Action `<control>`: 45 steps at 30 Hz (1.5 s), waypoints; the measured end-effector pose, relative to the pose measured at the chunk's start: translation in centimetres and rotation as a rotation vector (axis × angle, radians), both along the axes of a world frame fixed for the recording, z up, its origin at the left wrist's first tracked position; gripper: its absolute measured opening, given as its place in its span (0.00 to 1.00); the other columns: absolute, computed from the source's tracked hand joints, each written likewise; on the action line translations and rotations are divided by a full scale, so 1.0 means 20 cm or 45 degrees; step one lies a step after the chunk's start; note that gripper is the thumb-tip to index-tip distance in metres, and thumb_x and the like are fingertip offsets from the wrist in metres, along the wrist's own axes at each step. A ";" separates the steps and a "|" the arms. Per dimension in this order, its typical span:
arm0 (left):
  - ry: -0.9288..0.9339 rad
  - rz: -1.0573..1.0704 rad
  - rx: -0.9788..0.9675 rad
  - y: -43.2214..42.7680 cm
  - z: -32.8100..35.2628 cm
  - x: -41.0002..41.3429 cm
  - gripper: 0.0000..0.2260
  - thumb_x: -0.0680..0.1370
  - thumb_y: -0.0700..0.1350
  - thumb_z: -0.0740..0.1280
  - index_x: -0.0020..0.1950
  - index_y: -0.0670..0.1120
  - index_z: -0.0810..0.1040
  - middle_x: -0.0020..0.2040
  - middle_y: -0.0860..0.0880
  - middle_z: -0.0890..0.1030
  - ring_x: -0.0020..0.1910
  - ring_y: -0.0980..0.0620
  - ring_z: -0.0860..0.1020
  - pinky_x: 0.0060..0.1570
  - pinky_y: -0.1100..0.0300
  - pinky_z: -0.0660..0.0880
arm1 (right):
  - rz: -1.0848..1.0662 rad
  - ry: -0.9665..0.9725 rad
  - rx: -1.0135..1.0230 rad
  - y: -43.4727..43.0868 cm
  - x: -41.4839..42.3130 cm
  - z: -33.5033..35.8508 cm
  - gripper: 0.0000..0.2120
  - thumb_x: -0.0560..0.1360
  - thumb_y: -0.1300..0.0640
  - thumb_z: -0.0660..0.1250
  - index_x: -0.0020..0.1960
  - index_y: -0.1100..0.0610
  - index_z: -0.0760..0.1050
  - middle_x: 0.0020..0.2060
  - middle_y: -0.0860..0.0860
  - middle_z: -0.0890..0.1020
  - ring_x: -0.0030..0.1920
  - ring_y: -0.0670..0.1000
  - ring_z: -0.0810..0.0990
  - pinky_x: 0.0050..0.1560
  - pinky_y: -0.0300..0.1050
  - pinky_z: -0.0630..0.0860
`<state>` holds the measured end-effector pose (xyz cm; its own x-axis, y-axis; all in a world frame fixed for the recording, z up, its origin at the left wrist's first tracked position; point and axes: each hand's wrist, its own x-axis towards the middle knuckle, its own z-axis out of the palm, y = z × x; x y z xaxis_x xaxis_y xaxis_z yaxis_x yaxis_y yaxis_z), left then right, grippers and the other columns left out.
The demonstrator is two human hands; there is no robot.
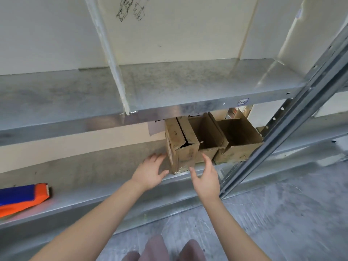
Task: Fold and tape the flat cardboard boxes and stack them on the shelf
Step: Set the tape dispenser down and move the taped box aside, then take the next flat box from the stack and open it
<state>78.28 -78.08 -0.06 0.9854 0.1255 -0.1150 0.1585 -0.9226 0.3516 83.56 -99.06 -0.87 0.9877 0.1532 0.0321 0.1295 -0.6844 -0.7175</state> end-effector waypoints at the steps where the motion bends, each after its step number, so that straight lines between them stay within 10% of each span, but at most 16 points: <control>1: -0.011 -0.036 0.109 0.00 0.01 -0.04 0.29 0.80 0.58 0.59 0.78 0.52 0.56 0.77 0.49 0.60 0.77 0.47 0.55 0.73 0.51 0.56 | 0.029 -0.021 -0.043 -0.01 -0.03 0.01 0.28 0.77 0.42 0.64 0.74 0.42 0.59 0.70 0.46 0.70 0.70 0.52 0.69 0.58 0.51 0.75; 15: -0.087 -0.019 0.486 0.07 0.19 -0.92 0.28 0.80 0.58 0.57 0.79 0.53 0.54 0.78 0.49 0.57 0.78 0.49 0.51 0.76 0.52 0.43 | 0.738 -0.228 -0.642 0.23 -0.69 0.18 0.26 0.80 0.41 0.54 0.76 0.46 0.59 0.77 0.51 0.59 0.78 0.54 0.48 0.77 0.56 0.48; 45: 0.106 0.705 0.456 2.66 0.15 -3.46 0.27 0.80 0.58 0.57 0.78 0.53 0.56 0.77 0.50 0.60 0.75 0.50 0.59 0.73 0.54 0.54 | 1.479 -0.365 -0.498 3.11 -2.75 0.11 0.28 0.79 0.43 0.57 0.77 0.47 0.58 0.77 0.52 0.59 0.78 0.55 0.52 0.76 0.55 0.53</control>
<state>9.00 -24.87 2.96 0.7538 0.6555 -0.0449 0.6563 -0.7544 0.0046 28.56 -36.83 1.26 0.2292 0.9732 -0.0209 0.9140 -0.2226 -0.3391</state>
